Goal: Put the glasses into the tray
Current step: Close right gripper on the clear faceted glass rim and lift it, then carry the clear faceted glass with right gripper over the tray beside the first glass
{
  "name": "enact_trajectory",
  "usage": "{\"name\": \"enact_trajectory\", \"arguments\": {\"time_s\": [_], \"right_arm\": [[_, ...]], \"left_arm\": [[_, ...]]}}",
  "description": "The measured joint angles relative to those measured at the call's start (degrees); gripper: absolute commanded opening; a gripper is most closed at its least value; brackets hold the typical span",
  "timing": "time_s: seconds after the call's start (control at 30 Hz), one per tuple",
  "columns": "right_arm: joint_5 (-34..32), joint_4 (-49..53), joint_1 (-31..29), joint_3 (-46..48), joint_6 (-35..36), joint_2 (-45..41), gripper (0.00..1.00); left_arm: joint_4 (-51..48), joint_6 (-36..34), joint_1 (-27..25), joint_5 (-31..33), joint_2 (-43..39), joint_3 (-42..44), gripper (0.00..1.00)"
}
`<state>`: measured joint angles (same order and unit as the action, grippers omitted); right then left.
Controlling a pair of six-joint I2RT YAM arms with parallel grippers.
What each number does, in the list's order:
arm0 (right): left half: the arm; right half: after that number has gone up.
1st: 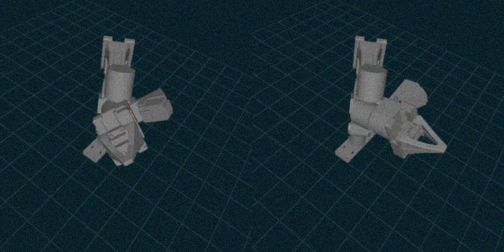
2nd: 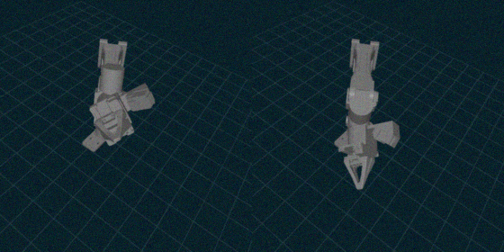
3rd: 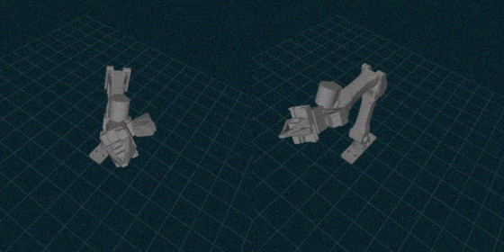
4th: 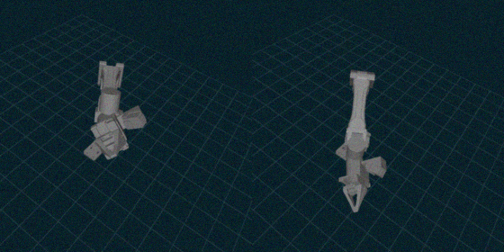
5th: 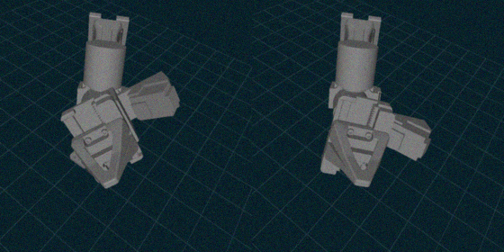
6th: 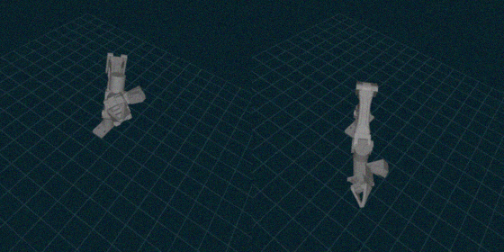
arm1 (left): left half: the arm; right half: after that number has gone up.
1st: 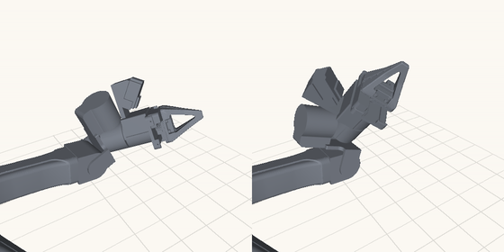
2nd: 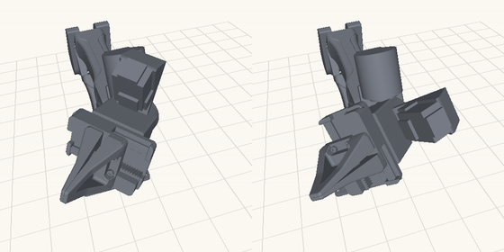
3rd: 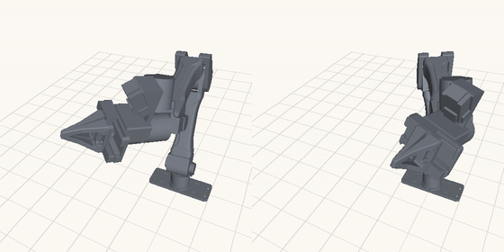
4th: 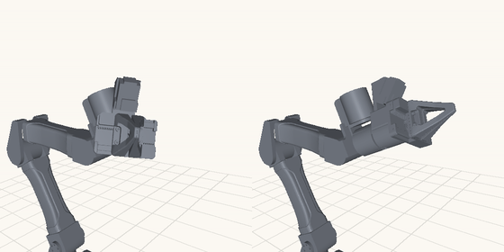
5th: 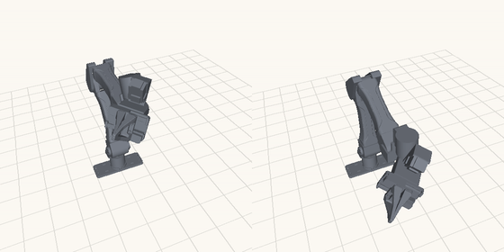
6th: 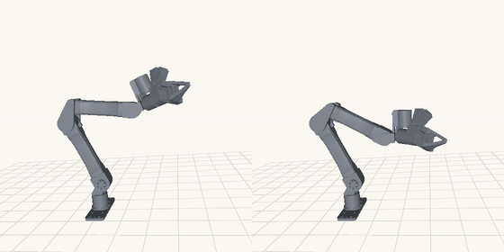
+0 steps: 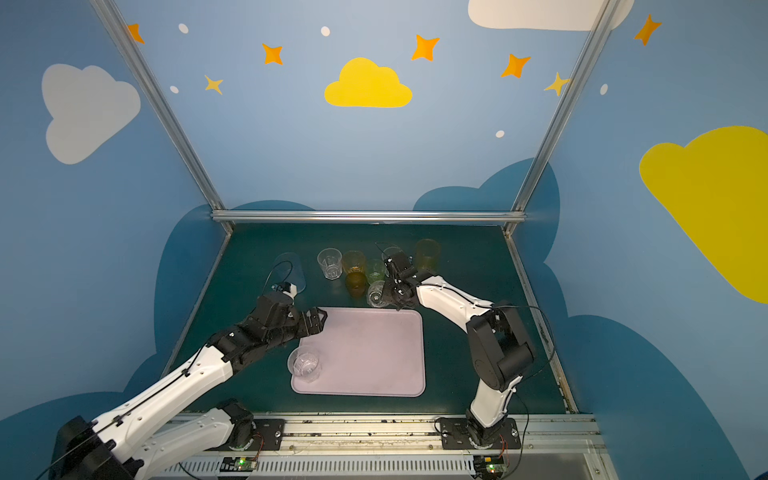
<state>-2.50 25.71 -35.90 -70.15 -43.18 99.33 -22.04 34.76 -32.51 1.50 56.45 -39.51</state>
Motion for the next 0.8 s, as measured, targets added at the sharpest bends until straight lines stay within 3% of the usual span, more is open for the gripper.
{"name": "enact_trajectory", "arguments": {"time_s": [0.6, 0.8], "right_arm": [[2.5, 0.0, -1.7, 0.4, 2.6, -4.7, 0.0], [4.3, 0.4, -4.4, 0.4, 4.2, -6.3, 0.0]], "left_arm": [[-0.1, 0.1, 0.1, 0.4, -0.1, 0.0, 1.0], [-1.3, 1.0, 3.1, 0.0, -1.2, 0.0, 1.0]]}}
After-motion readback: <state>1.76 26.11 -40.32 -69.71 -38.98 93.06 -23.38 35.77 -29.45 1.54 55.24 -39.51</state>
